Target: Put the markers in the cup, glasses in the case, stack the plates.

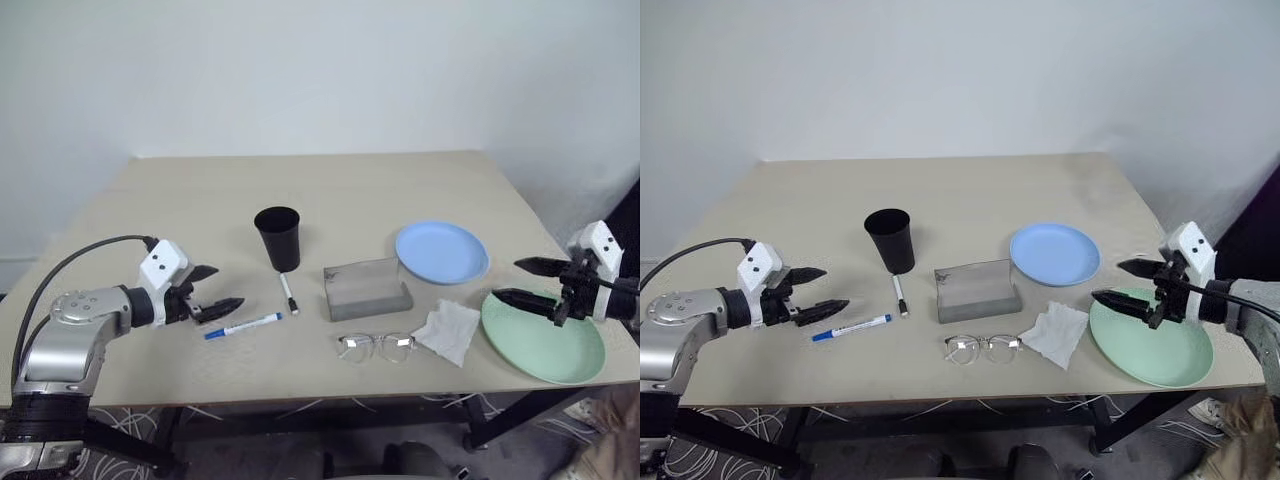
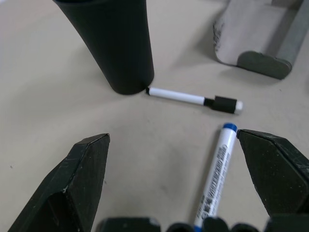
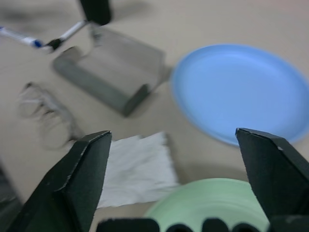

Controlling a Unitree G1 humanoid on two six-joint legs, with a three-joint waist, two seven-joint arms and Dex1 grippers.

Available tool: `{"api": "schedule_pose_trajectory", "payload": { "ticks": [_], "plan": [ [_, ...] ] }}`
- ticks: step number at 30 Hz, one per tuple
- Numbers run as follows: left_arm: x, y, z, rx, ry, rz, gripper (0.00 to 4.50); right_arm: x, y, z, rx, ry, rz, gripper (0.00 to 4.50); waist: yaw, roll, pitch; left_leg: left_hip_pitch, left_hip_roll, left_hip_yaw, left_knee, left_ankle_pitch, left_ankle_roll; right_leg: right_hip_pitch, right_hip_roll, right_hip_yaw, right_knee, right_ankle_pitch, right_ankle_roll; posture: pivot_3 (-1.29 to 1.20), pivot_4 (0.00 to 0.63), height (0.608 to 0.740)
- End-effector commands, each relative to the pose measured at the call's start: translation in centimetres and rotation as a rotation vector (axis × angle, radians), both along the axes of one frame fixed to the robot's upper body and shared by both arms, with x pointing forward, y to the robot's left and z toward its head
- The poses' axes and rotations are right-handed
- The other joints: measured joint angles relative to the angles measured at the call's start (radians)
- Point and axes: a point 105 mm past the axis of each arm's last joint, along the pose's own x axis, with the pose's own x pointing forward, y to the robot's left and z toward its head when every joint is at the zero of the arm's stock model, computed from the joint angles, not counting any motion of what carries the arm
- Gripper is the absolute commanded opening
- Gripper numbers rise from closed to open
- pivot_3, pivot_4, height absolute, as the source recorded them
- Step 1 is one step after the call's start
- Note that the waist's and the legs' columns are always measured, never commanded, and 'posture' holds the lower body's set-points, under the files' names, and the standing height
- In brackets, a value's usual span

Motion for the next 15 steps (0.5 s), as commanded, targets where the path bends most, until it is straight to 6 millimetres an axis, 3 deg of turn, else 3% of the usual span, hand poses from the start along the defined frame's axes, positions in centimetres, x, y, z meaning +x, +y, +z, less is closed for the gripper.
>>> {"api": "schedule_pose_trajectory", "payload": {
  "ticks": [1,5,15],
  "plan": [
    [0.3,0.6,1.8,-0.011,-0.035,0.004,4.50,0.1,0.4,1.3,-0.020,-0.025,0.044,4.46,0.000,0.000,0.000,0.000,0.000,0.000,0.000,0.000,0.000,0.000,0.000,0.000,0.000,0.000,0.000,0.00,0.000,0.731],
    [0.3,1.6,1.3,0.003,-0.024,0.032,4.50,0.5,0.1,0.5,-0.041,-0.018,0.009,4.46,0.000,0.000,0.000,0.000,0.001,0.002,0.000,0.000,0.000,-0.003,0.000,0.000,0.000,0.000,0.000,0.00,0.000,0.731],
    [-0.7,1.2,1.6,0.010,0.009,-0.023,4.50,-0.4,-0.5,-0.5,-0.014,0.060,-0.052,4.46,0.000,0.000,0.000,-0.001,0.004,0.005,0.000,0.000,0.000,-0.007,0.000,0.000,0.000,0.000,0.000,0.00,0.000,0.731]
  ]
}}
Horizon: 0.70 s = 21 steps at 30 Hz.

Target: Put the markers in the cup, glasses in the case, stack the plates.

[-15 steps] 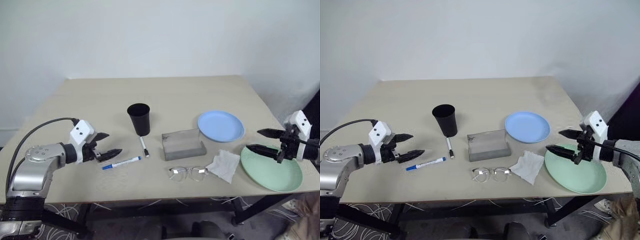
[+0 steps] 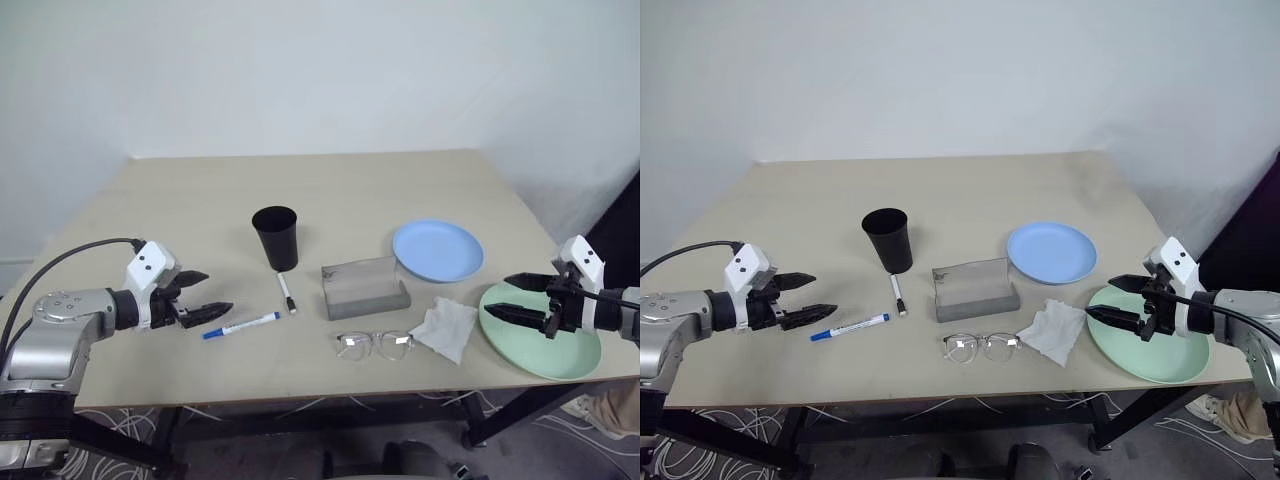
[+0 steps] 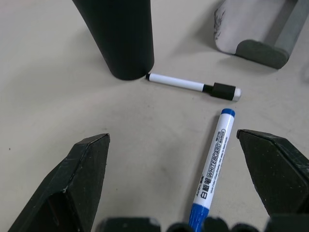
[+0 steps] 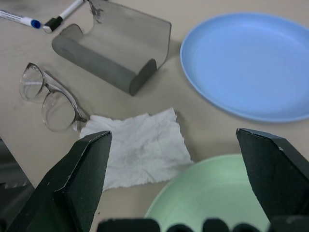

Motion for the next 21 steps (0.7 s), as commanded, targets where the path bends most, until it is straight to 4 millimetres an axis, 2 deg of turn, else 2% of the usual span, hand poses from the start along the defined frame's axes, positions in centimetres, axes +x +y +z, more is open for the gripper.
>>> {"api": "schedule_pose_trajectory", "payload": {
  "ticks": [1,7,10,15,21],
  "plan": [
    [0.0,-0.3,1.1,0.010,-0.035,-0.025,4.50,0.3,-0.6,1.5,-0.009,-0.032,-0.014,4.46,0.000,0.001,0.000,0.000,0.000,0.001,0.000,0.000,0.000,0.000,0.000,0.000,0.000,0.000,0.000,0.00,0.000,0.731],
    [0.9,-2.1,0.3,-0.042,-0.029,-0.042,4.50,0.6,-2.2,2.1,-0.001,-0.047,-0.065,4.46,0.003,0.001,0.000,0.000,0.000,0.002,0.000,0.000,0.000,-0.001,0.000,0.000,-0.001,0.000,0.000,0.00,0.000,0.731],
    [1.3,-3.1,0.3,-0.044,-0.034,-0.078,4.50,0.3,-2.0,2.4,0.013,-0.044,-0.062,4.46,0.004,0.000,0.000,0.000,0.000,0.006,0.000,0.000,0.000,0.000,0.000,0.000,0.000,0.000,0.000,0.00,0.000,0.731],
    [0.9,-3.6,0.3,-0.044,-0.046,-0.100,4.50,0.3,-3.5,1.5,-0.006,-0.013,-0.131,4.46,0.000,0.000,0.000,0.001,0.002,0.014,0.000,0.000,0.000,0.000,0.000,0.000,0.000,0.000,0.000,0.00,0.000,0.731],
    [0.5,-4.3,0.5,-0.051,-0.059,-0.103,4.50,1.2,-8.2,0.1,-0.025,-0.003,-0.343,4.46,0.000,0.000,0.000,0.001,0.004,0.018,0.001,0.000,0.000,-0.001,0.000,0.001,-0.001,0.000,0.000,0.00,0.000,0.731]
  ]
}}
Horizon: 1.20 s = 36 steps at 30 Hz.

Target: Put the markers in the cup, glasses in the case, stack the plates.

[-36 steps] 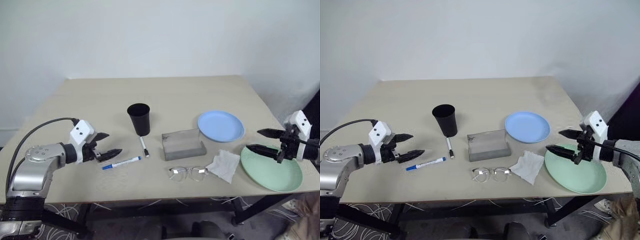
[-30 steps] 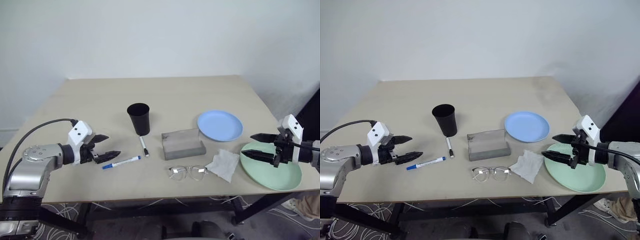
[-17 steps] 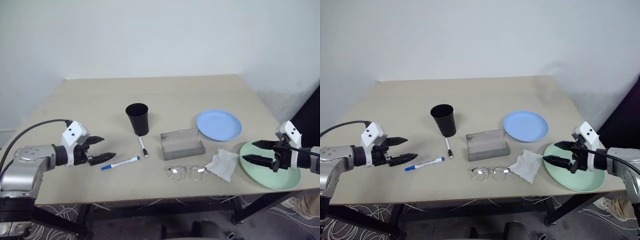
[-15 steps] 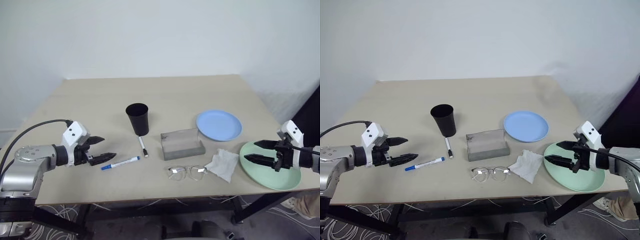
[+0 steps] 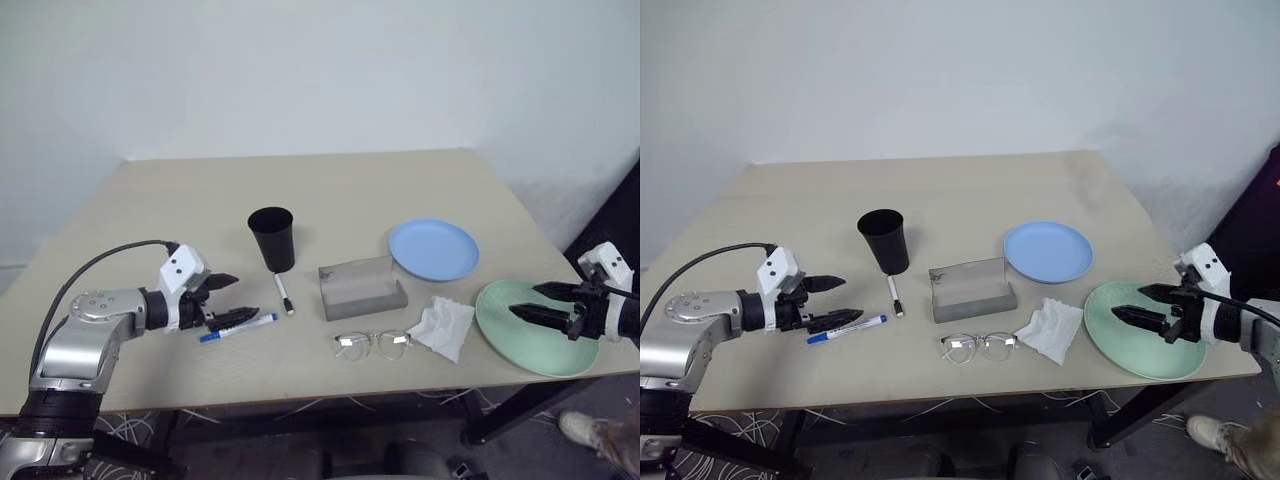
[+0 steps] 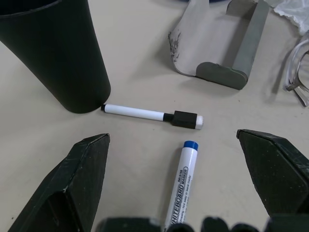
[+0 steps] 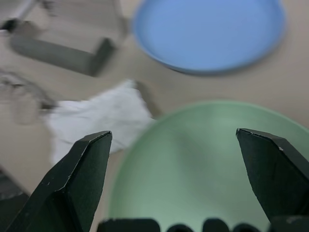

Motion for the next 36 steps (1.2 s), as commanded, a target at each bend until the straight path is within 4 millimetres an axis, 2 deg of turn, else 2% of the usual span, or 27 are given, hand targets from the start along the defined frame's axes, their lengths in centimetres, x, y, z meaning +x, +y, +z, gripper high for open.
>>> {"api": "schedule_pose_trajectory", "payload": {
  "ticks": [1,7,20,23,34,36],
  "plan": [
    [0.0,-0.4,1.5,-0.005,-0.061,-0.009,4.50,0.9,-3.7,0.7,-0.044,-0.055,-0.149,4.46,0.000,0.000,0.000,0.000,0.000,0.000,0.000,0.000,0.000,0.000,0.000,0.000,0.000,0.000,0.000,0.00,0.000,0.731],
    [-0.4,-0.2,1.3,-0.006,-0.060,0.010,4.50,0.7,-7.1,-1.7,-0.049,-0.025,-0.311,4.46,0.000,0.001,0.000,0.000,-0.001,0.000,0.000,0.000,0.000,0.000,0.000,0.000,0.000,0.000,0.000,0.00,0.000,0.731],
    [-0.8,0.6,1.5,0.009,-0.064,0.043,4.50,1.4,-8.4,-4.1,-0.007,0.000,-0.458,4.46,-0.015,0.001,0.000,0.001,-0.002,0.001,0.001,0.000,0.000,0.001,0.001,0.001,0.001,0.000,0.000,0.00,0.000,0.731],
    [-0.8,0.7,1.5,0.013,-0.066,0.049,4.50,1.3,-8.5,-4.7,0.009,0.015,-0.482,3.86,-0.019,0.002,-0.001,0.001,-0.002,0.001,0.001,0.000,0.000,0.001,0.001,0.001,0.001,0.000,0.000,0.00,0.000,0.731],
    [-0.8,0.3,1.4,0.011,-0.066,0.048,4.50,0.9,-8.6,-5.3,0.018,0.035,-0.491,0.07,-0.021,0.001,-0.001,0.001,-0.004,0.001,0.001,0.000,0.001,0.002,0.002,0.003,0.001,0.000,0.000,0.00,0.000,0.731],
    [-0.8,0.2,1.4,0.009,-0.066,0.048,4.50,0.9,-8.6,-5.3,0.019,0.034,-0.492,0.03,-0.021,0.001,-0.001,0.002,-0.003,0.001,0.001,0.000,0.000,0.003,0.002,0.003,0.001,0.000,0.000,0.00,0.000,0.731]
  ]
}}
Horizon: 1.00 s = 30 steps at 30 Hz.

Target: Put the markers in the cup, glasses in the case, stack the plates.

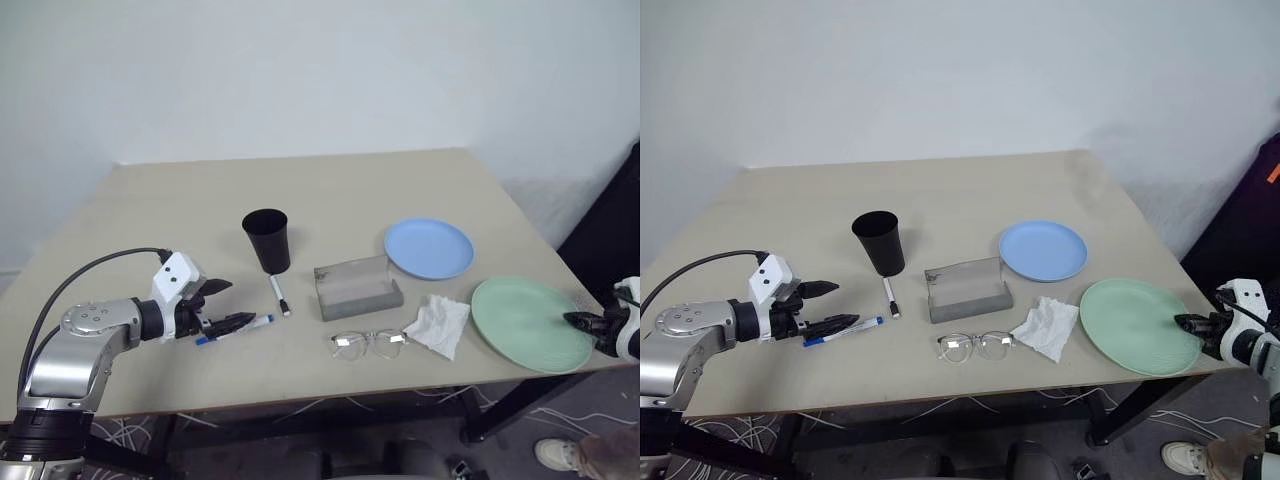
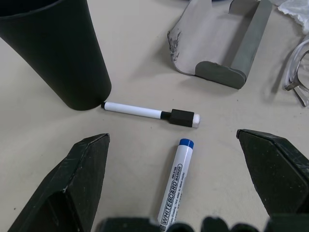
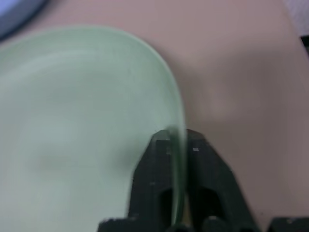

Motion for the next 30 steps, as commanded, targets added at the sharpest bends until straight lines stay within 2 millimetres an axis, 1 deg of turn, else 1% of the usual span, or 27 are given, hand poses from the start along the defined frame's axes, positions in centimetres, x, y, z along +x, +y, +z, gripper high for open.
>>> {"api": "schedule_pose_trajectory", "payload": {
  "ticks": [1,6,9,13,15,18,20,22,24,26,27,30],
  "plan": [
    [0.2,-0.3,1.4,0.000,-0.052,-0.011,4.50,0.2,-0.5,0.8,-0.029,-0.017,-0.011,0.03,0.000,0.000,0.000,0.000,0.001,0.000,0.000,0.000,0.000,0.000,0.000,0.000,0.000,0.000,0.000,0.00,0.000,0.731],
    [0.2,-0.4,1.3,-0.002,-0.050,-0.009,4.50,0.3,-0.6,1.1,0.005,-0.030,-0.026,0.03,0.000,0.000,0.000,0.000,0.001,0.000,0.000,0.000,0.000,0.000,0.000,0.000,0.000,0.000,0.000,0.00,0.000,0.731],
    [0.1,-0.4,1.2,-0.004,-0.048,-0.007,4.50,0.7,-0.2,2.3,0.113,-0.073,-0.045,0.03,0.000,0.000,0.000,0.000,0.001,0.000,0.000,0.000,0.000,-0.001,0.000,0.000,0.000,0.000,0.000,0.00,0.000,0.731],
    [0.1,-0.3,1.1,-0.006,-0.047,0.000,4.50,2.1,-0.6,6.3,0.368,-0.215,-0.140,0.03,-0.002,0.001,0.001,0.000,0.001,0.000,0.000,0.000,0.000,-0.001,0.000,0.000,0.000,0.000,0.000,0.00,0.000,0.731],
    [0.1,-0.3,1.1,-0.006,-0.047,0.001,4.50,2.5,-0.7,7.1,0.415,-0.242,-0.158,0.03,-0.007,0.001,0.001,0.000,0.000,0.000,0.001,0.000,0.000,-0.002,0.000,0.000,0.000,0.000,0.000,0.00,0.000,0.731],
    [0.1,-0.4,1.1,-0.006,-0.048,0.003,4.50,3.5,0.2,8.3,0.464,-0.283,-0.135,0.03,-0.007,0.001,0.000,0.000,0.000,0.001,0.001,0.000,0.000,-0.002,0.000,0.000,0.000,0.000,0.000,0.00,0.000,0.731],
    [0.1,-0.4,1.1,-0.006,-0.049,0.004,4.50,4.2,1.0,8.7,0.466,-0.288,-0.113,0.03,-0.007,0.001,0.000,0.000,0.000,0.001,0.000,0.000,0.000,-0.002,0.000,-0.001,0.000,0.000,0.000,0.00,0.000,0.731],
    [0.2,-0.4,1.2,-0.007,-0.051,0.004,4.50,5.2,2.4,9.6,0.475,-0.307,-0.080,0.03,-0.007,0.001,0.000,0.000,0.000,0.000,0.000,0.000,0.000,-0.002,0.000,-0.001,0.000,0.000,0.000,0.00,0.000,0.731],
    [0.2,-0.3,1.2,-0.006,-0.052,0.006,4.50,6.9,4.3,10.5,0.453,-0.321,-0.057,0.03,-0.009,0.002,0.000,-0.001,0.000,0.000,0.000,0.000,0.000,-0.003,0.000,0.000,0.001,0.001,-0.001,0.00,0.000,0.731],
    [0.2,-0.3,1.2,-0.006,-0.053,0.007,4.50,8.3,6.0,11.4,0.447,-0.334,-0.046,0.03,-0.010,0.002,0.000,-0.002,0.000,0.000,0.000,0.000,0.000,-0.003,0.000,0.001,0.001,0.004,-0.006,0.00,0.000,0.731],
    [0.3,-0.3,1.2,-0.006,-0.053,0.007,4.50,8.7,6.6,11.7,0.452,-0.340,-0.045,0.03,-0.010,0.002,0.000,-0.001,0.000,0.000,-0.001,0.000,0.000,-0.003,0.000,0.001,0.001,0.004,-0.006,0.00,0.000,0.731],
    [0.4,-0.3,1.3,-0.006,-0.055,0.008,4.50,11.8,10.8,13.0,0.395,-0.347,-0.028,0.03,-0.010,0.002,0.000,-0.001,0.000,0.001,-0.001,0.000,0.000,-0.005,0.001,0.001,0.002,0.004,-0.006,0.00,0.000,0.731]
  ]
}}
